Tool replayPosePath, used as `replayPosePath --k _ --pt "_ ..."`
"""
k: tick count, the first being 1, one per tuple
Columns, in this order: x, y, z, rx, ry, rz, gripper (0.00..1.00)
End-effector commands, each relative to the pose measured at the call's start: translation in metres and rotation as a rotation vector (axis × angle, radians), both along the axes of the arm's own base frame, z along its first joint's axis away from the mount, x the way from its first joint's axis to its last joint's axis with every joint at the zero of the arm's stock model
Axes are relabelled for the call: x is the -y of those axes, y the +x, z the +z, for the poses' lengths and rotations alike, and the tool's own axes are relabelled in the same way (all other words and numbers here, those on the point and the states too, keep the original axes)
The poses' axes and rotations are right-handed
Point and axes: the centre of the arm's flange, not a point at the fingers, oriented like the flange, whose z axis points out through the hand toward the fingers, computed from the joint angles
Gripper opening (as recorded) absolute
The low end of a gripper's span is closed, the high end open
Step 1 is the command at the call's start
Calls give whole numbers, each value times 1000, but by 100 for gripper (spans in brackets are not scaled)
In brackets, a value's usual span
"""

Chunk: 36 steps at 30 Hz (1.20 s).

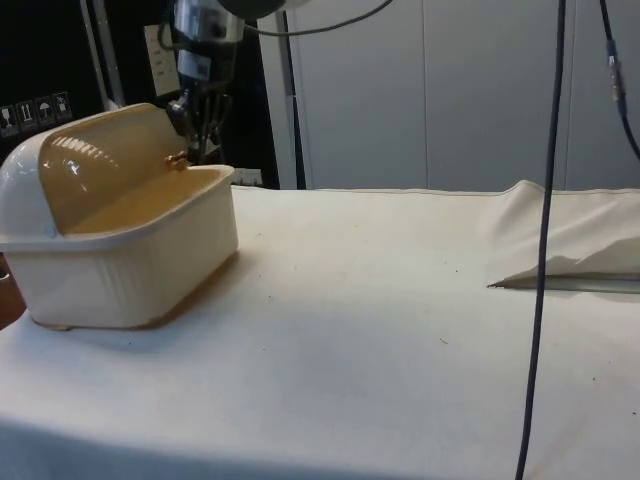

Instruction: Open the lid, then close it.

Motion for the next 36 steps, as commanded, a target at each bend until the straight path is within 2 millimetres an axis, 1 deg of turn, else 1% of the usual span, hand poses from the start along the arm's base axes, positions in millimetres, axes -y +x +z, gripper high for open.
replayPosePath --k 1,2,5,7,8,10,15,16,17,18,25,27,32,36 --pt "0 0 2 4 0 0 0" --pt "0 2 6 20 -1 -4 0" --pt "0 5 10 31 -1 -4 0" --pt "0 10 15 45 -1 -3 0" --pt "0 5 13 30 0 0 0" --pt "0 14 17 53 -1 -4 0" --pt "1 26 23 80 -2 -5 0" --pt "1 28 24 85 -2 -4 0" --pt "0 24 23 69 -3 2 0" --pt "1 30 25 90 -3 -4 0" --pt "3 44 32 130 -5 -6 0" --pt "3 43 32 123 -7 -2 0" --pt "3 49 42 164 -8 -6 0" --pt "3 47 47 171 -10 -7 0"
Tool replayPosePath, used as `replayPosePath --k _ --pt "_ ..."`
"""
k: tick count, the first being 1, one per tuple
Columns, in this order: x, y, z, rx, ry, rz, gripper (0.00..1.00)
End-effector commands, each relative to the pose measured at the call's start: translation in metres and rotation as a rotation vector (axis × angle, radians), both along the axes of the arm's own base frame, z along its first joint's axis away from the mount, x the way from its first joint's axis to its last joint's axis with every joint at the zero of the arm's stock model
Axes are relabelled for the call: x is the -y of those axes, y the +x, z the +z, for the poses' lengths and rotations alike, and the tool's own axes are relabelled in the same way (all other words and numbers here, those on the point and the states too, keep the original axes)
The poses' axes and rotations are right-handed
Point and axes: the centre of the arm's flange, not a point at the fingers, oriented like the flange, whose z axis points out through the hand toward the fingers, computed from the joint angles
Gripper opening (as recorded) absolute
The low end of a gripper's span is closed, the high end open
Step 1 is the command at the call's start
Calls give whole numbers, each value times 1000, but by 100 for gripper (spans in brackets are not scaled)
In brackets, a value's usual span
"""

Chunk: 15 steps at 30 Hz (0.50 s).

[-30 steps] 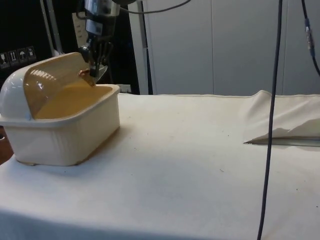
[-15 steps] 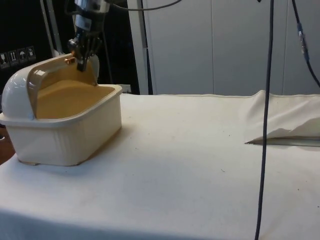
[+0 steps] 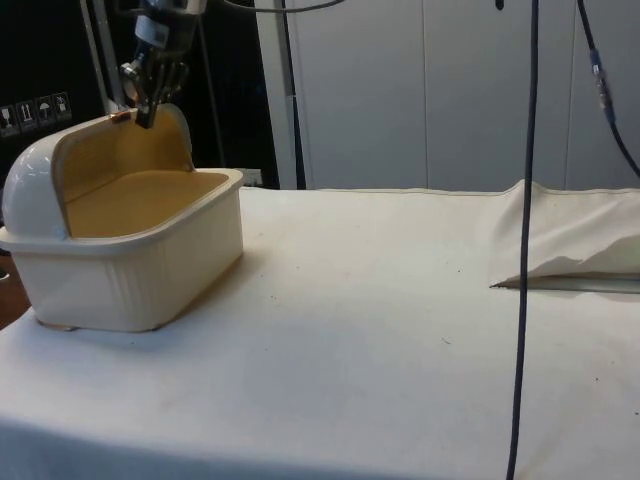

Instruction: Open the lid, then close it.

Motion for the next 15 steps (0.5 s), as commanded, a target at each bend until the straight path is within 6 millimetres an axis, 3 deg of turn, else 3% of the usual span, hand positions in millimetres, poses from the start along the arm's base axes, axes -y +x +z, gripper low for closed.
replayPosePath --k 1,9,15 --pt "0 0 1 1 0 0 0" --pt "1 -15 7 0 4 -10 0" --pt "3 -15 15 15 3 -9 0"
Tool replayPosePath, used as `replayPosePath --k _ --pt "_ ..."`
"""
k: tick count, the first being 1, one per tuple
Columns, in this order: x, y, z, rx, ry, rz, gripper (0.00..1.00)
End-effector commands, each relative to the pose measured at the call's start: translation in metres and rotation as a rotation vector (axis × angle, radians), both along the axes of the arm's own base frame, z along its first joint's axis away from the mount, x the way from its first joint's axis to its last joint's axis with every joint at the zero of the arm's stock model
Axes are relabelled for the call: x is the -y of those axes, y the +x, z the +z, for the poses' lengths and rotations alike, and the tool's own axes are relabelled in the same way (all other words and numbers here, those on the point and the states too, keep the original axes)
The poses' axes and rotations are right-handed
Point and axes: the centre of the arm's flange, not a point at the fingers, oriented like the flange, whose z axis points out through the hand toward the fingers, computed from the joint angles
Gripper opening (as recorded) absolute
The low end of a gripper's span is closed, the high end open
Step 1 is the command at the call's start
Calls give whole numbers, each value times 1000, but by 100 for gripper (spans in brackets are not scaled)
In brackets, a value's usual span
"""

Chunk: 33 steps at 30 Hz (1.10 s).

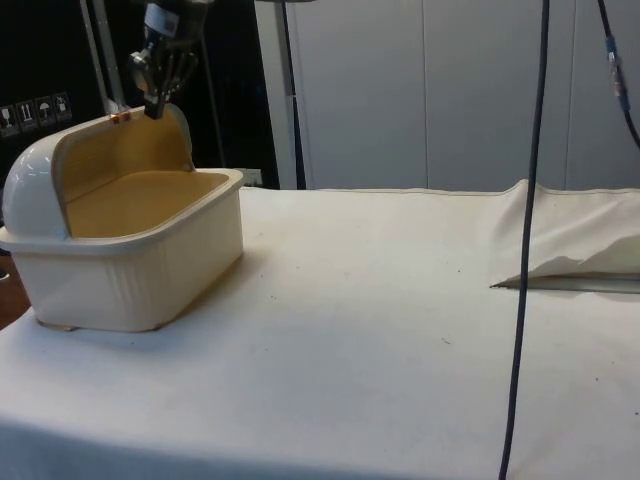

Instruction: Open the lid, then close it.

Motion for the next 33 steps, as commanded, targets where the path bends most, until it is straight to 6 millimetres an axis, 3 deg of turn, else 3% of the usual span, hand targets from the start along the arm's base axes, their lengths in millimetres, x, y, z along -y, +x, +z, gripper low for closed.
replayPosePath --k 1,14,33 --pt "2 2 4 18 0 -3 0" --pt "7 24 24 72 -5 -8 0" --pt "-1 43 22 92 -1 -14 0"
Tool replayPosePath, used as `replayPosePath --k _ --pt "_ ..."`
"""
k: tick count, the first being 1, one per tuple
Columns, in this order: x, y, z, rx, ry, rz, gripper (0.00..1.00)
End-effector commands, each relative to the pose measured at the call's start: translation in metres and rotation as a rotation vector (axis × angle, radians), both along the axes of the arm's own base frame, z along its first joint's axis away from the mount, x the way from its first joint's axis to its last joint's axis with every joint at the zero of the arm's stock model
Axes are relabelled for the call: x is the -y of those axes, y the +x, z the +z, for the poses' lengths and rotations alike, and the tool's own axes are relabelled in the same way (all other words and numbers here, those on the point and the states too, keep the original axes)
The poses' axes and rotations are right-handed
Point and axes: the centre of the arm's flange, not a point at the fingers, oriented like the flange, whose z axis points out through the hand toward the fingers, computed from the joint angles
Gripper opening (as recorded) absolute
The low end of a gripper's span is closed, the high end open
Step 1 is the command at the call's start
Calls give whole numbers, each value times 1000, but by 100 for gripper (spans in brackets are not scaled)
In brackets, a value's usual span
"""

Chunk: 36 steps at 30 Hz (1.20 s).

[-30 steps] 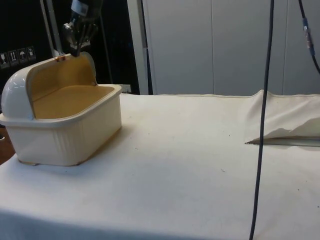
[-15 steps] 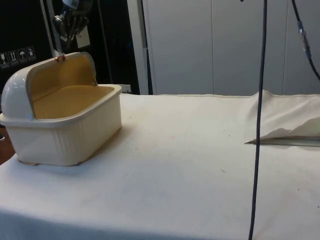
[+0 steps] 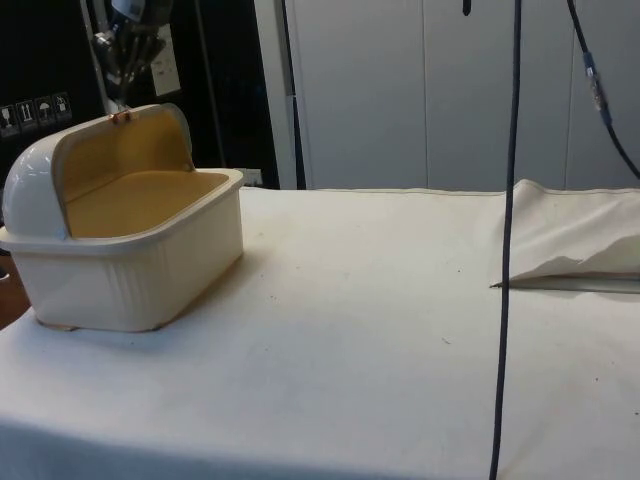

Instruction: Open the lid, then close it.

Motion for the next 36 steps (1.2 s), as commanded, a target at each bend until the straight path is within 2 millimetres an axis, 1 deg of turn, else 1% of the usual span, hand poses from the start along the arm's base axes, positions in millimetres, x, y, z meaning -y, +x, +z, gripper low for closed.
replayPosePath --k 1,5,6,7,14,23,24,34,35,36 --pt "-2 1 -1 -3 2 -7 0" --pt "-9 1 -7 -14 6 -6 0" --pt "-8 0 -4 -9 8 3 0" --pt "-10 1 -9 -17 7 -6 0" --pt "-22 1 -20 -39 16 -6 0" --pt "-29 -3 -20 -57 22 -5 0" --pt "-27 0 -20 -50 24 4 0" --pt "-39 -17 -26 -98 36 -8 0" --pt "-38 -13 -24 -90 37 1 0" --pt "-39 -19 -27 -104 38 -10 0"
